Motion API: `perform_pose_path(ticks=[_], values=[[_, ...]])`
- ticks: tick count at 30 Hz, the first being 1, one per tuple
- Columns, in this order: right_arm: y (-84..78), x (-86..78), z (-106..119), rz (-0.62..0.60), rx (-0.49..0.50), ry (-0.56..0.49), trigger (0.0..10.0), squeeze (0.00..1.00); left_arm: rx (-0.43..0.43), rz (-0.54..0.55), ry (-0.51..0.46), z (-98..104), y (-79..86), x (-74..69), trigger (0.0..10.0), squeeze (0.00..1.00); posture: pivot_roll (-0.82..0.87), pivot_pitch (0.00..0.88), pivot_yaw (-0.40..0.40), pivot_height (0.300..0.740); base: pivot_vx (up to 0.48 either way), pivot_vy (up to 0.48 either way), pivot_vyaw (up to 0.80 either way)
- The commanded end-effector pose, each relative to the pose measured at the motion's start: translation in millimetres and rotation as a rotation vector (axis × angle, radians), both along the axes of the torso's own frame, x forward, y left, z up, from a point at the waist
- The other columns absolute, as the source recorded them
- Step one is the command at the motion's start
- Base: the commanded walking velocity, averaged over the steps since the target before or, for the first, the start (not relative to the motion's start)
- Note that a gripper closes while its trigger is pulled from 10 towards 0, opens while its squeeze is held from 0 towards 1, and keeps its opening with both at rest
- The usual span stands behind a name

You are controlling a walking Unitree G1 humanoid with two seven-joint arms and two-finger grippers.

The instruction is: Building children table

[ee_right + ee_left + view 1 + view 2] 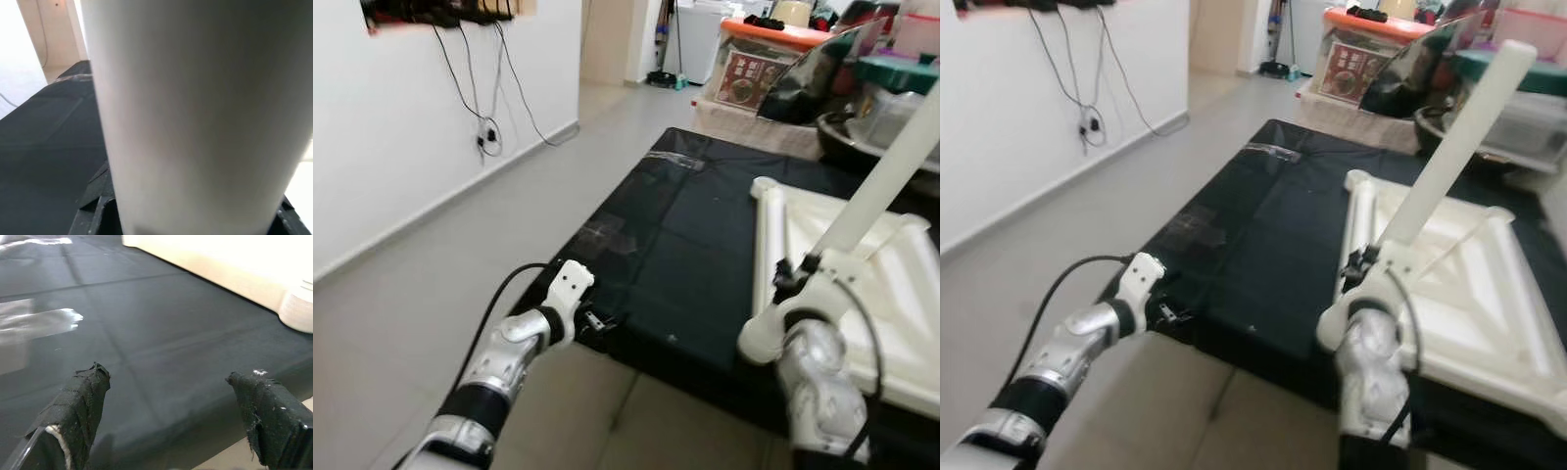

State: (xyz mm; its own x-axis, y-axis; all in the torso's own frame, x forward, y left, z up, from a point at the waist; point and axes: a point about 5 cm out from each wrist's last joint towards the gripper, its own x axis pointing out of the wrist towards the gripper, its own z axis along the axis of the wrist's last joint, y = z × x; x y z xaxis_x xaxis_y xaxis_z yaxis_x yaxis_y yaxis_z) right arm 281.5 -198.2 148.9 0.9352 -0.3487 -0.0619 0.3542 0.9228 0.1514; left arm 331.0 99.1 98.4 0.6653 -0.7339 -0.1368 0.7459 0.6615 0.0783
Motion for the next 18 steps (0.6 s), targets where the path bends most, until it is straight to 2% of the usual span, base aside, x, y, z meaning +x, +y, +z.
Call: perform_pose_path(ticks=[1,2,3,4,5,6,7,8,9,10,11,13,14,15,16,17,18], values=[[10.7,-3.8,-12,0.06,0.015,0.079,10.0,0.0,0.015,-0.019,0.01,-4,-4.1,-2.3,10.0,0.0,0.13,0.0,-0.11,0.74,0.0,0.0,0.0],[15.3,-3.7,-4,0.097,0.001,0.026,10.0,0.7,0.014,-0.023,0.012,-5,-5.6,-3.0,10.0,0.0,0.12,0.0,-0.107,0.74,0.0,0.0,0.0],[15.3,-3.7,-4,0.097,0.001,0.026,10.0,0.7,0.014,-0.023,0.012,-5,-5.6,-3.0,10.0,0.0,0.12,0.0,-0.107,0.74,0.0,0.0,0.0],[18.4,-0.1,4,0.166,0.005,-0.022,10.0,1.0,0.013,-0.026,0.013,-5,-7.0,-3.1,10.0,0.0,0.12,0.0,-0.106,0.74,0.0,0.0,0.0],[18.4,-0.1,4,0.166,0.005,-0.022,10.0,1.0,0.013,-0.026,0.013,-5,-7.0,-3.1,10.0,0.0,0.12,0.0,-0.106,0.74,0.0,0.0,0.0],[21.8,6.5,16,0.28,0.009,-0.086,10.0,0.0,0.011,-0.027,0.013,-4,-7.8,-2.4,10.0,0.0,0.12,0.0,-0.111,0.74,0.0,0.0,0.0],[21.8,6.5,16,0.28,0.009,-0.086,10.0,0.0,0.011,-0.027,0.013,-4,-7.8,-2.4,10.0,0.0,0.12,0.0,-0.111,0.74,0.0,0.0,0.0],[24.6,11.6,28,0.472,-0.003,-0.151,10.0,0.0,0.011,-0.024,0.011,-3,-7.3,-1.2,10.0,0.0,0.12,0.0,-0.113,0.74,0.0,0.0,0.0],[26.4,13.2,37,0.604,-0.015,-0.187,10.0,0.0,0.01,-0.022,0.009,-2,-6.8,-0.2,10.0,0.0,0.12,0.0,-0.114,0.74,0.0,0.0,0.0],[26.4,13.2,37,0.604,-0.015,-0.187,10.0,0.0,0.01,-0.022,0.009,-2,-6.8,-0.2,10.0,0.0,0.12,0.0,-0.114,0.74,0.0,0.0,0.0],[27.8,10.0,42,0.756,-0.052,-0.213,10.0,0.0,0.011,-0.019,0.009,-2,-6.0,0.0,10.0,0.0,0.13,0.0,-0.119,0.74,0.0,0.0,0.0],[27.8,10.0,42,0.756,-0.052,-0.213,10.0,0.0,0.011,-0.019,0.009,-2,-6.0,0.0,10.0,0.0,0.13,0.0,-0.119,0.74,0.0,0.0,0.0],[28.1,6.2,42,0.884,-0.084,-0.207,10.0,0.0,0.011,-0.017,0.009,-3,-5.7,-0.2,10.0,0.0,0.13,0.0,-0.124,0.74,0.0,0.0,0.0],[28.1,6.2,42,0.884,-0.084,-0.207,10.0,0.0,0.011,-0.017,0.009,-3,-5.7,-0.2,10.0,0.0,0.13,0.0,-0.124,0.74,0.0,0.0,0.0],[27.9,5.1,35,0.97,-0.129,-0.165,10.0,0.0,0.01,-0.016,0.008,-4,-6.6,-1.0,10.0,0.0,0.14,0.0,-0.133,0.74,0.0,0.0,0.0],[27.9,5.1,35,0.97,-0.129,-0.165,10.0,0.0,0.01,-0.016,0.008,-4,-6.6,-1.0,10.0,0.0,0.14,0.0,-0.133,0.74,0.0,0.0,0.0],[28.0,7.7,25,1.017,-0.096,-0.114,4.5,0.0,0.004,-0.014,0.008,-4,-7.5,-2.2,10.0,0.0,0.14,0.0,-0.138,0.74,0.0,0.0,0.0]])
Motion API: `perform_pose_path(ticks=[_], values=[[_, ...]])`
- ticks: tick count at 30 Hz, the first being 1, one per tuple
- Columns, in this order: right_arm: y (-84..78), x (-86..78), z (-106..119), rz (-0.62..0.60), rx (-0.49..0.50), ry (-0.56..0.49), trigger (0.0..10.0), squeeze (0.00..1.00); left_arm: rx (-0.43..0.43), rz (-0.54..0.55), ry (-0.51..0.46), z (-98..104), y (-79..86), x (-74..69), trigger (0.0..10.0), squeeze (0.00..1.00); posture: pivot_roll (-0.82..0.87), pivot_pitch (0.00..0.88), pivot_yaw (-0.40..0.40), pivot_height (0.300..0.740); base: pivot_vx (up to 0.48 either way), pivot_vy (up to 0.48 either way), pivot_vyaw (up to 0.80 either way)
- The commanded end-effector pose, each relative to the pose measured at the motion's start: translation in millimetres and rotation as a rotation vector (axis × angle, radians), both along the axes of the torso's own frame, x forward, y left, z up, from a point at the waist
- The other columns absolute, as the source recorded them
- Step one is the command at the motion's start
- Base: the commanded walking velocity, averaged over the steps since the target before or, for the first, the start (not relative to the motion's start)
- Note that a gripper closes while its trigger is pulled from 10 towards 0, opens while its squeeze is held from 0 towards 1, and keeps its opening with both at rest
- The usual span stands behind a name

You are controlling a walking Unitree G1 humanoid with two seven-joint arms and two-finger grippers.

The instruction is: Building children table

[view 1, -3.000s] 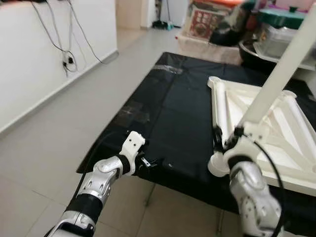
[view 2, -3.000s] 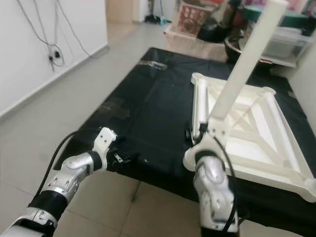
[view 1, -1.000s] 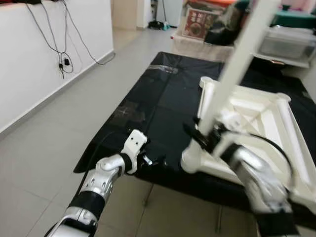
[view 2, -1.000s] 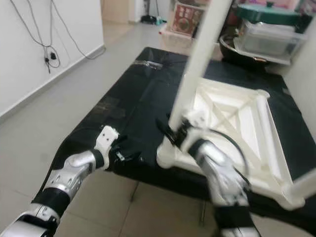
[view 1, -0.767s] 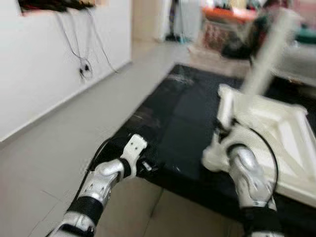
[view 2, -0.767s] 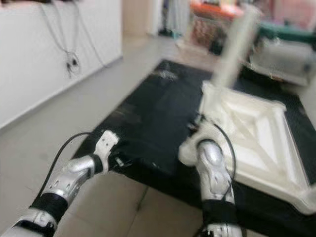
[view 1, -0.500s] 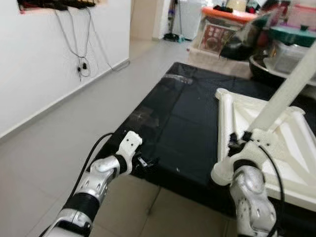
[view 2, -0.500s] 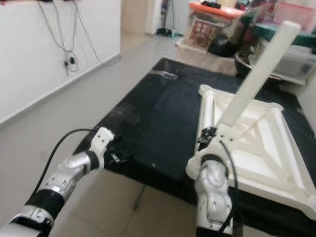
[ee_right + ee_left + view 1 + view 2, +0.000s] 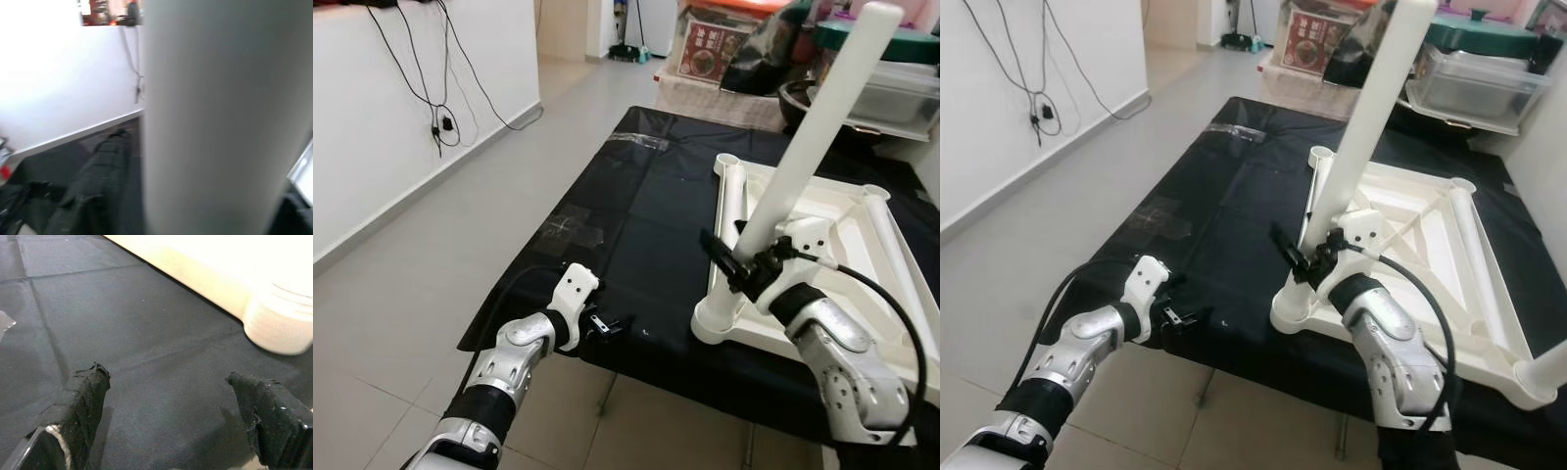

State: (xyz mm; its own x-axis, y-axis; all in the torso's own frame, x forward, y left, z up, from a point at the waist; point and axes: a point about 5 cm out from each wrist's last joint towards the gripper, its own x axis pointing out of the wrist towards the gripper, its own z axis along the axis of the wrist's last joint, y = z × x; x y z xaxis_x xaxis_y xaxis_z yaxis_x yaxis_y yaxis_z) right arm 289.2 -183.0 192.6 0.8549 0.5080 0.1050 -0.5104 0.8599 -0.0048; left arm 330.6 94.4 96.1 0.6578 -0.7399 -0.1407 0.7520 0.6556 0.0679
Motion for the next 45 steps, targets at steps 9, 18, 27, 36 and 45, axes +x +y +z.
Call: perform_pose_path(ticks=[9,18,27,36,45], values=[[-23.9,27.5,-70,-0.514,-0.045,0.321,0.0,0.0,0.017,0.013,0.002,-4,5.5,-3.5,10.0,0.0,0.15,0.0,-0.135,0.74,0.0,0.0,0.0],[-45.5,-12.3,-79,-1.049,0.178,0.423,10.0,0.0,0.011,-0.01,0.006,-4,0.4,-4.2,10.0,0.0,0.12,0.0,-0.106,0.74,0.0,0.0,0.0],[23.0,-9.4,-17,-0.282,0.193,0.086,10.0,0.0,0.026,-0.035,0.008,-2,-2.7,-2.2,10.0,0.0,0.1,0.0,-0.08,0.74,0.0,0.0,0.0],[22.7,-21.8,-31,0.219,-0.022,0.128,3.2,0.0,0.024,-0.022,0.001,-2,-0.1,-2.7,10.0,0.0,0.15,0.0,-0.113,0.74,0.0,0.0,0.0],[-3.0,17.7,-55,-0.316,0.009,0.256,0.0,0.0,0.027,0.0,0.001,-3,6.3,-3.8,10.0,0.0,0.15,0.0,-0.123,0.74,0.0,0.0,0.0]])
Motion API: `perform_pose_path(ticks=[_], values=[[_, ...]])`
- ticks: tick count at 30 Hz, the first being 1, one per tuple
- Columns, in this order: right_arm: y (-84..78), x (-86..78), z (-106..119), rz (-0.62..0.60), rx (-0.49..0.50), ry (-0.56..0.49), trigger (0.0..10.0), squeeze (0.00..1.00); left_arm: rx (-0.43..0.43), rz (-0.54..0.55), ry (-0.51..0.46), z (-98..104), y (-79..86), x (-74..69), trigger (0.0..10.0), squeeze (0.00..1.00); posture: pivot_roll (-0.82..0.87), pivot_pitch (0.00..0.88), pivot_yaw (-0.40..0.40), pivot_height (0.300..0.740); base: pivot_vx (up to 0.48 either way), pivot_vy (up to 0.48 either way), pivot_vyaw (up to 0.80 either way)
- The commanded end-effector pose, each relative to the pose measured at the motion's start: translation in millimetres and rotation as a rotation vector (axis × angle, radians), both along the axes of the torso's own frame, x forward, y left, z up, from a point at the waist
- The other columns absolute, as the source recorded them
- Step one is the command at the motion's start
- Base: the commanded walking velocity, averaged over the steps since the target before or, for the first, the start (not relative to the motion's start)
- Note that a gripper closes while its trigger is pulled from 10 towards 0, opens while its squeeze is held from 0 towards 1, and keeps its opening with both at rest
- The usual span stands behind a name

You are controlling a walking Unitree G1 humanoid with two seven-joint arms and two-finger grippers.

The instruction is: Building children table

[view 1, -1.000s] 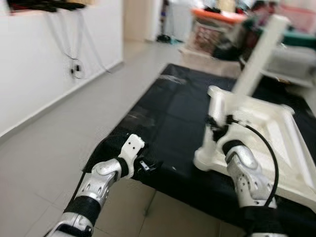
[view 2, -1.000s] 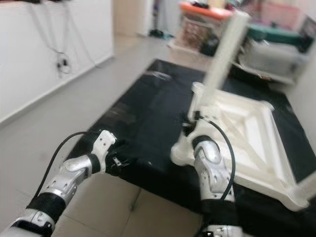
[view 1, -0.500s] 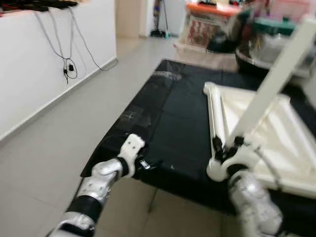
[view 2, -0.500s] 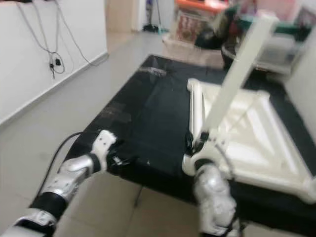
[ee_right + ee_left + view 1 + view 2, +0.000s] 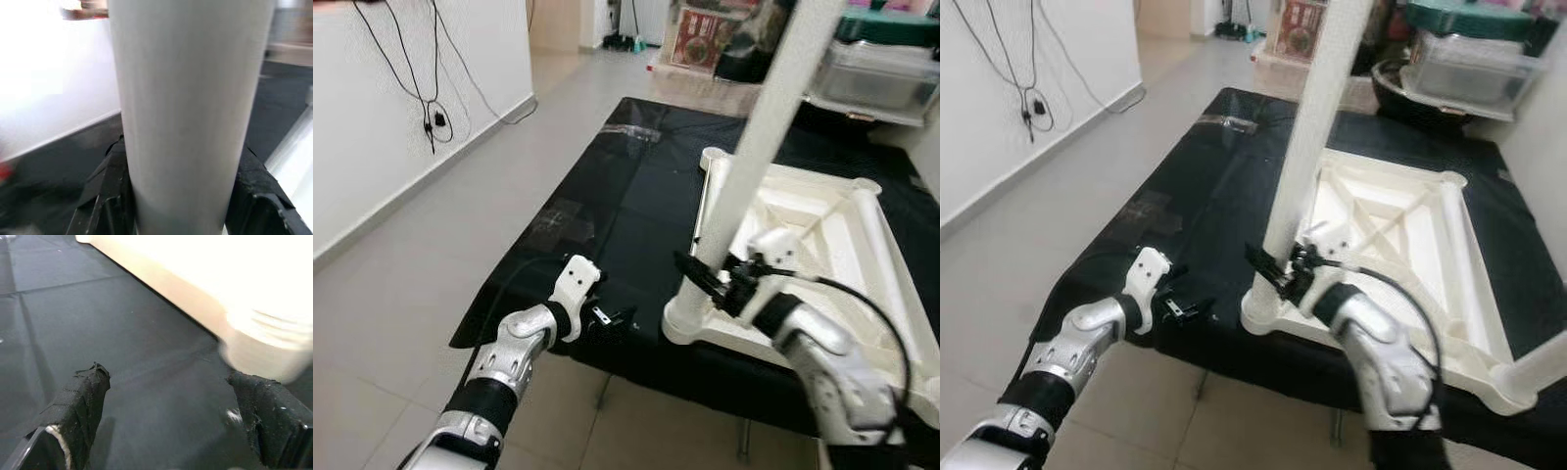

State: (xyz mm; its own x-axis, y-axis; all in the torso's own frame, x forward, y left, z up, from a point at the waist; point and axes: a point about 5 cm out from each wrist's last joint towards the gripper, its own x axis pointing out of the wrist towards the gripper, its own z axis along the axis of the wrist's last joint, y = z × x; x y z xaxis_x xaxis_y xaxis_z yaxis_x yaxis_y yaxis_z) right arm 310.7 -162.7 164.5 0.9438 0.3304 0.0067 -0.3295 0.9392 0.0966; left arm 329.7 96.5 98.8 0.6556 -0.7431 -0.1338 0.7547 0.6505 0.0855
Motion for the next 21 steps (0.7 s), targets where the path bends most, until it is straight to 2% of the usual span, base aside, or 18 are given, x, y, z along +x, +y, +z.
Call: perform_pose_path(ticks=[1,2,3,4,6,7,8,9,10,12,13,14,15,17,18,19,20,21], values=[[-40.8,-1.3,-37,-0.369,0.017,0.197,0.0,0.0,0.019,0.007,0.021,-7,4.0,-4.3,10.0,0.0,0.15,0.0,-0.117,0.74,0.0,0.0,0.0],[-59.5,-10.4,-50,-0.648,0.077,0.271,0.0,0.0,0.018,0.004,0.025,-8,3.4,-5.6,10.0,0.0,0.15,0.0,-0.115,0.74,0.0,0.0,0.0],[-59.5,-10.4,-50,-0.648,0.077,0.271,0.0,0.0,0.018,0.004,0.025,-8,3.4,-5.6,10.0,0.0,0.15,0.0,-0.115,0.74,0.0,0.0,0.0],[-68.9,-27.2,-63,-0.845,0.125,0.336,0.0,0.0,0.019,0.001,0.027,-9,2.7,-6.2,10.0,0.0,0.15,0.0,-0.113,0.74,0.0,0.0,0.0],[-68.9,-27.2,-63,-0.845,0.125,0.336,0.0,0.0,0.019,0.001,0.027,-9,2.7,-6.2,10.0,0.0,0.15,0.0,-0.113,0.74,0.0,0.0,0.0],[-69.3,-42.2,-69,-0.941,0.149,0.364,0.0,0.0,0.02,0.0,0.029,-9,2.8,-5.4,10.0,0.0,0.15,0.0,-0.113,0.74,0.0,0.0,0.0],[-62.9,-50.3,-65,-0.936,0.15,0.342,0.0,0.0,0.021,0.0,0.028,-7,3.1,-3.8,10.0,0.0,0.14,0.0,-0.108,0.74,0.0,0.0,0.0],[-62.9,-50.3,-65,-0.936,0.15,0.342,0.0,0.0,0.021,0.0,0.028,-7,3.1,-3.8,10.0,0.0,0.14,0.0,-0.108,0.74,0.0,0.0,0.0],[-50.8,-49.8,-51,-0.84,0.127,0.266,10.0,0.0,0.024,-0.001,0.026,-6,3.6,-2.3,10.0,0.0,0.12,0.0,-0.098,0.74,0.0,0.0,0.0],[-29.6,-44.6,-17,-0.638,0.093,0.041,10.0,0.0,0.029,-0.003,0.027,-7,3.8,-1.3,10.0,0.0,0.11,0.0,-0.092,0.74,0.0,0.0,0.0],[-29.6,-44.6,-17,-0.638,0.093,0.041,10.0,0.0,0.029,-0.003,0.027,-7,3.8,-1.3,10.0,0.0,0.11,0.0,-0.092,0.74,0.0,0.0,0.0],[-27.1,-42.3,-8,-0.593,0.128,-0.011,10.0,1.0,0.03,-0.005,0.029,-8,2.5,-1.6,10.0,0.0,0.11,0.0,-0.092,0.74,0.0,0.0,0.0],[-25.3,-37.7,1,-0.51,0.159,-0.054,10.0,1.0,0.026,-0.011,0.03,-8,-0.3,-2.2,10.0,0.0,0.11,0.0,-0.096,0.74,0.0,0.0,0.0],[-24.6,-34.7,6,-0.457,0.18,-0.073,10.0,1.0,0.023,-0.015,0.029,-8,-2.4,-2.6,10.0,0.0,0.11,0.0,-0.096,0.74,0.0,0.0,0.0],[-24.6,-29.3,15,-0.332,0.188,-0.103,10.0,0.0,0.015,-0.017,0.029,-7,-4.3,-2.8,10.0,0.0,0.11,0.0,-0.099,0.74,0.0,0.0,0.0],[-24.6,-29.3,15,-0.332,0.188,-0.103,10.0,0.0,0.015,-0.017,0.029,-7,-4.3,-2.8,10.0,0.0,0.11,0.0,-0.099,0.74,0.0,0.0,0.0],[-23.8,-25.8,25,-0.217,0.172,-0.129,10.0,0.0,0.01,-0.017,0.028,-7,-5.4,-3.1,10.0,0.0,0.12,0.0,-0.104,0.74,0.0,0.0,0.0],[-23.8,-25.8,25,-0.217,0.172,-0.129,10.0,0.0,0.01,-0.017,0.028,-7,-5.4,-3.1,10.0,0.0,0.12,0.0,-0.104,0.74,0.0,0.0,0.0]])
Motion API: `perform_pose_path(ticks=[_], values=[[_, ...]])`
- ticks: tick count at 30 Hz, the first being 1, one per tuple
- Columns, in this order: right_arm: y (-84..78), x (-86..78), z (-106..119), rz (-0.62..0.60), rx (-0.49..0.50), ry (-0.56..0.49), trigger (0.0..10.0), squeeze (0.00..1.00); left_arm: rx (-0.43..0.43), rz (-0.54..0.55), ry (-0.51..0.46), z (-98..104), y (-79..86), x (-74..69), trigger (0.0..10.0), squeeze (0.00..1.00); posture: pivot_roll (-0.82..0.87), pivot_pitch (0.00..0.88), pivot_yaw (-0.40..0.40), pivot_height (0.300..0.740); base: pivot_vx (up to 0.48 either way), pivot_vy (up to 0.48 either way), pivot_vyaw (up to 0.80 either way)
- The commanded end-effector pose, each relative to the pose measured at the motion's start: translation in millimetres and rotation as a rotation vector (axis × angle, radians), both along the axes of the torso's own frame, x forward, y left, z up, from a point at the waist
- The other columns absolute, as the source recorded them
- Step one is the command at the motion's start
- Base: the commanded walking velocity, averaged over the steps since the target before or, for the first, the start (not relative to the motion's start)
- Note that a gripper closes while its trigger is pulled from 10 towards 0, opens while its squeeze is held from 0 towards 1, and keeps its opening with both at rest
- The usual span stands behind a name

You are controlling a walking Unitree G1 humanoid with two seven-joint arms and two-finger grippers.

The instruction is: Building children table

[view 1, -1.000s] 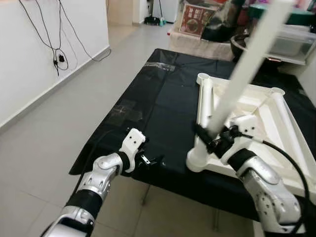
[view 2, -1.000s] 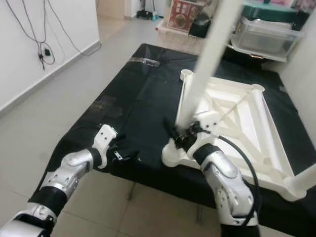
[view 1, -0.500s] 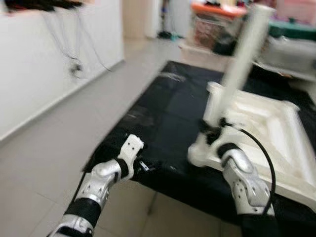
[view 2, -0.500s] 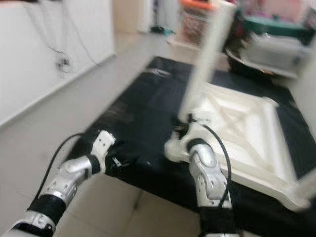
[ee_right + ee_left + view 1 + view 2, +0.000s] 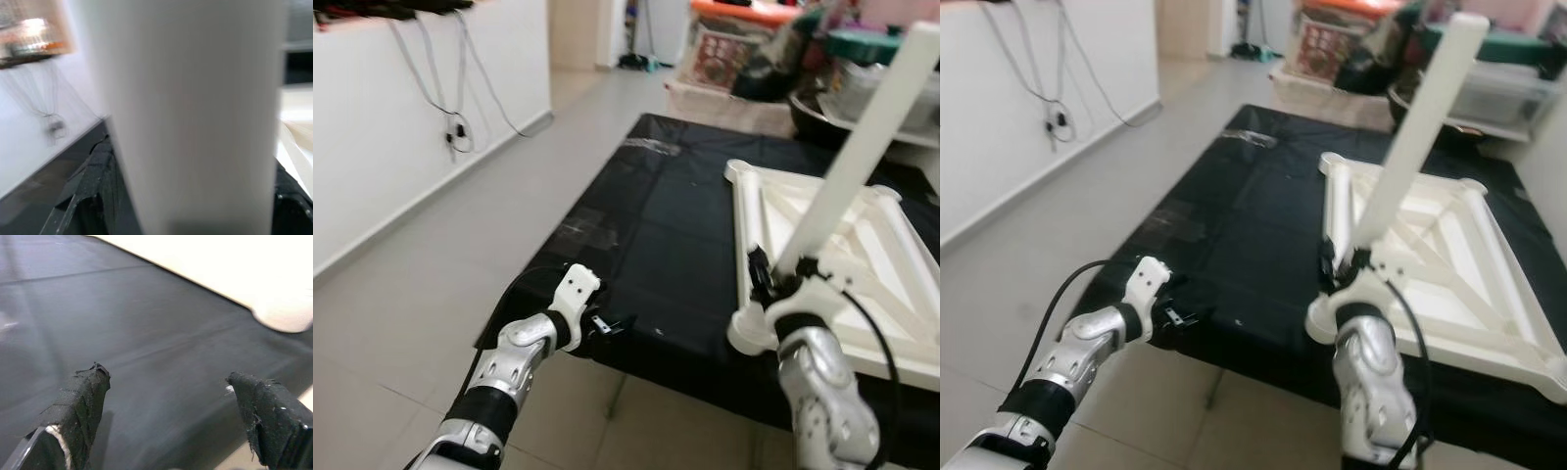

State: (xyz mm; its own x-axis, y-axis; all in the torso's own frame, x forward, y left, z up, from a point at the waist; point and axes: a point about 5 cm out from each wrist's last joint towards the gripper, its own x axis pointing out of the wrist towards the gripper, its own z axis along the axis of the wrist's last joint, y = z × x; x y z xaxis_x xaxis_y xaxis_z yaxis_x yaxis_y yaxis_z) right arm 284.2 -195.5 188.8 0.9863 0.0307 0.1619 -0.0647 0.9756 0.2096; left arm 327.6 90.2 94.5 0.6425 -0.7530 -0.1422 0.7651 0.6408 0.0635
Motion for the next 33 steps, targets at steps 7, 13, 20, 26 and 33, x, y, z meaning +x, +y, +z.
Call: perform_pose_path(ticks=[7,13,20,26,33], values=[[13.4,-2.3,19,0.417,-0.107,-0.049,10.0,0.0,0.022,0.004,0.007,-4,2.7,-0.8,10.0,0.0,0.12,0.0,-0.109,0.74,0.0,0.0,0.0],[19.4,2.8,3,0.524,-0.161,0.014,0.0,0.0,0.022,0.011,0.003,-3,3.3,0.4,10.0,0.0,0.13,0.0,-0.127,0.74,0.0,0.0,0.0],[5.2,15.5,-54,0.096,-0.155,0.298,0.0,0.0,0.03,0.017,0.011,-6,5.9,-1.1,10.0,0.0,0.13,0.0,-0.114,0.74,0.0,0.0,0.0],[-29.8,-0.8,-83,-0.55,-0.02,0.516,0.0,0.0,0.034,0.018,0.005,-3,5.6,2.6,10.0,0.0,0.13,0.0,-0.111,0.74,0.0,0.0,0.0],[18.8,-10.5,-52,-0.33,-0.021,0.37,10.0,0.0,0.034,0.005,0.014,-7,4.0,-2.3,10.0,0.0,0.12,0.0,-0.1,0.74,0.0,0.0,0.0]])
